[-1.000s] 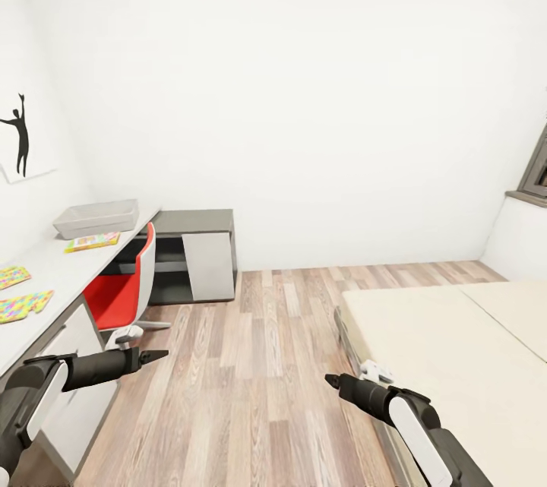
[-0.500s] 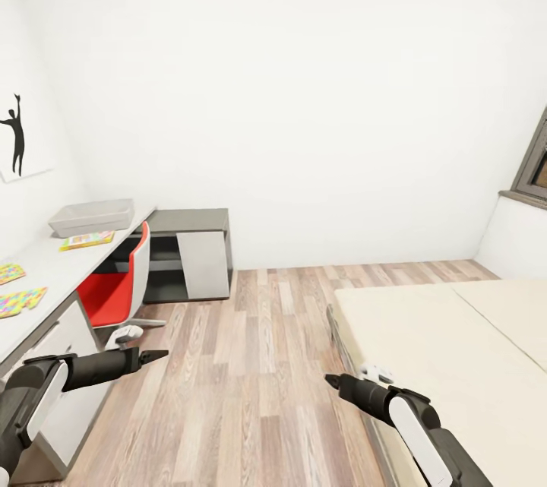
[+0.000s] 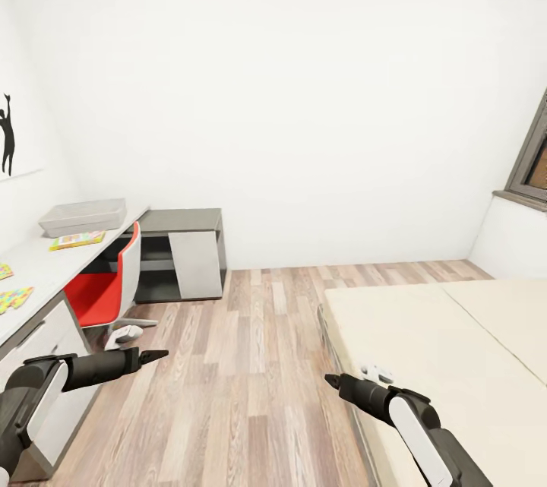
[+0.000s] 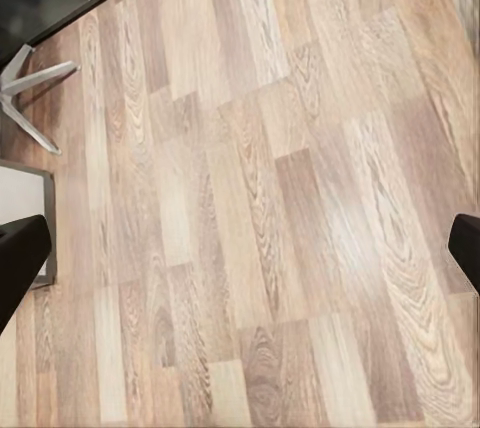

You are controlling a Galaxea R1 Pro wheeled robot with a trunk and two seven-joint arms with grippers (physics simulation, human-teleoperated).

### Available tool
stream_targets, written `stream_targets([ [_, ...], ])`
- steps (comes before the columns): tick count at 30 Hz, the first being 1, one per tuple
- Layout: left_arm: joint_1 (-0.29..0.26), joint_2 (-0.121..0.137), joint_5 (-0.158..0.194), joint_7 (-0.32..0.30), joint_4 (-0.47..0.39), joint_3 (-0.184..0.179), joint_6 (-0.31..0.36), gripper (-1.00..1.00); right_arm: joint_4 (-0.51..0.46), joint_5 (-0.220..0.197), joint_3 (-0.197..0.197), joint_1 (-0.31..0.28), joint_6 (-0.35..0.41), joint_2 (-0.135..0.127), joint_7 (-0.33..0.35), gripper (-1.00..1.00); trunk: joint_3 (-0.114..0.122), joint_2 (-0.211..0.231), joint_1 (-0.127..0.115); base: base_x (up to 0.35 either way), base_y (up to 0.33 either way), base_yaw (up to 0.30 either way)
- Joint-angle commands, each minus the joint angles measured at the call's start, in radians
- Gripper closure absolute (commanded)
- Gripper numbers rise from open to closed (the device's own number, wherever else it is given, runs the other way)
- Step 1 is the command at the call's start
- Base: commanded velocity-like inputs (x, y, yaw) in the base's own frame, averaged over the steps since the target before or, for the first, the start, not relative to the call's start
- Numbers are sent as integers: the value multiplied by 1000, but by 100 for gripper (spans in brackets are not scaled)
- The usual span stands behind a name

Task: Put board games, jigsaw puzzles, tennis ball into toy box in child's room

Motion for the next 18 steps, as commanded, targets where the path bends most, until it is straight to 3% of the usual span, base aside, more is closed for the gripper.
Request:
stream_targets([
  [1, -1, 0, 1, -2, 0, 1, 5, -100, -1, -11, 3, -1, 1, -1, -10, -100, -1, -2, 1, 0, -243, 0],
  [11, -1, 0, 1, -2, 0, 1, 5, -100, -1, -10, 3, -1, -1, -1, -9, -100, -1, -2, 1, 0, -193, 0],
  [18, -1, 0, 2, -3, 0, 1, 5, -100, -1, -10, 2, -1, -2, -1, -12, -100, -1, -2, 1, 0, -48, 0],
])
